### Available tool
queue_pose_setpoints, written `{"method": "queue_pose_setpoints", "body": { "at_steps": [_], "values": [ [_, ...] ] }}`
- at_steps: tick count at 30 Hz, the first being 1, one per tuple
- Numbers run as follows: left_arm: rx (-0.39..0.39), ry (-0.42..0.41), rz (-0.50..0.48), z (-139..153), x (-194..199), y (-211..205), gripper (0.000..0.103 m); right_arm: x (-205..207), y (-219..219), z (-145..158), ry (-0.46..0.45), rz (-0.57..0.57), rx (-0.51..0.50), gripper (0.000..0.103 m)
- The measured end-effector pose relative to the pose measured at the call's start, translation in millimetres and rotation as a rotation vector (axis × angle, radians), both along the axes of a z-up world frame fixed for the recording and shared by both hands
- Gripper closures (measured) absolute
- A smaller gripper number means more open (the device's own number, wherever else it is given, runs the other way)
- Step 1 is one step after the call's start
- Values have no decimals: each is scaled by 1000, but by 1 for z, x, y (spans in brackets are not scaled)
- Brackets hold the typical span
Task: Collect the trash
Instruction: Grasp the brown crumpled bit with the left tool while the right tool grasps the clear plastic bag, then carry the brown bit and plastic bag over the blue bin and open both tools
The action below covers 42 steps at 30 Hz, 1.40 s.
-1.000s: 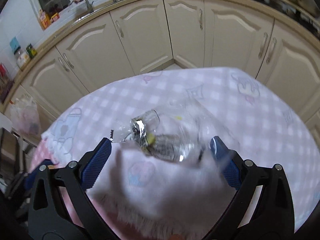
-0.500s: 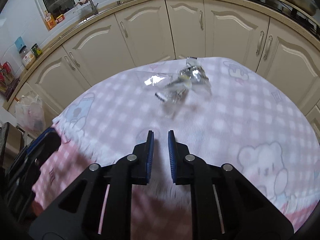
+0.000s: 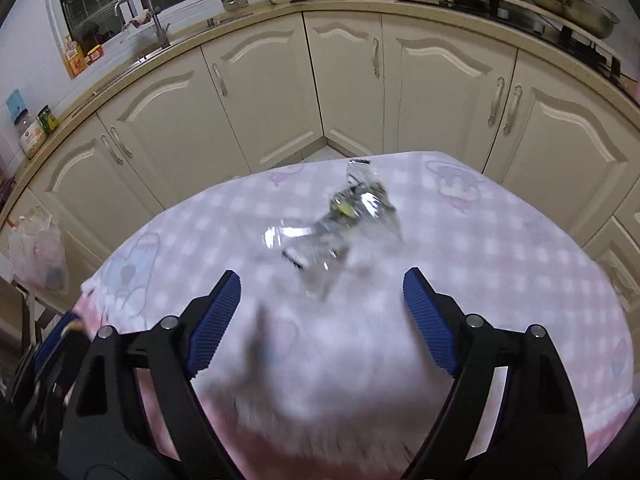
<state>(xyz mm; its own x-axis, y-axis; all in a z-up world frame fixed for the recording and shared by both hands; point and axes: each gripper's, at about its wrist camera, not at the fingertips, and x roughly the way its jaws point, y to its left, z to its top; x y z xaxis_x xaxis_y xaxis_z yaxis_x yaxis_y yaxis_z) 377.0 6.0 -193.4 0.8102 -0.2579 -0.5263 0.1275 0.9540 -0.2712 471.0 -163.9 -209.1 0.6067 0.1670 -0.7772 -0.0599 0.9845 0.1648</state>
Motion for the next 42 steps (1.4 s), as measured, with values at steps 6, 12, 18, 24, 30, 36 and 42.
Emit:
{"method": "queue_pose_setpoints", "body": {
  "at_steps": [6,12,18,24,30,36,42],
  "values": [
    [6,8,-1,0,3,0,77,20,-8,-7,5,-40,-6,78],
    [14,-8,0,2,0,-1,77,-13,-29,-4,4,-18,32,80],
    [0,-54,-8,5,-8,4,77,-88,-59,19,-34,-12,88,80],
    [-58,-33,-32,12,-15,2,77,-164,-84,51,-107,-8,120,80],
    [-22,-22,-111,29,-64,-36,77,-225,-117,75,-179,-14,153,80],
    [-10,-50,-247,44,-113,-94,77,-286,-161,82,-232,-66,177,80],
    [-25,-65,-432,51,-160,-173,77,-356,-218,81,-285,-170,179,80]
  ]
}}
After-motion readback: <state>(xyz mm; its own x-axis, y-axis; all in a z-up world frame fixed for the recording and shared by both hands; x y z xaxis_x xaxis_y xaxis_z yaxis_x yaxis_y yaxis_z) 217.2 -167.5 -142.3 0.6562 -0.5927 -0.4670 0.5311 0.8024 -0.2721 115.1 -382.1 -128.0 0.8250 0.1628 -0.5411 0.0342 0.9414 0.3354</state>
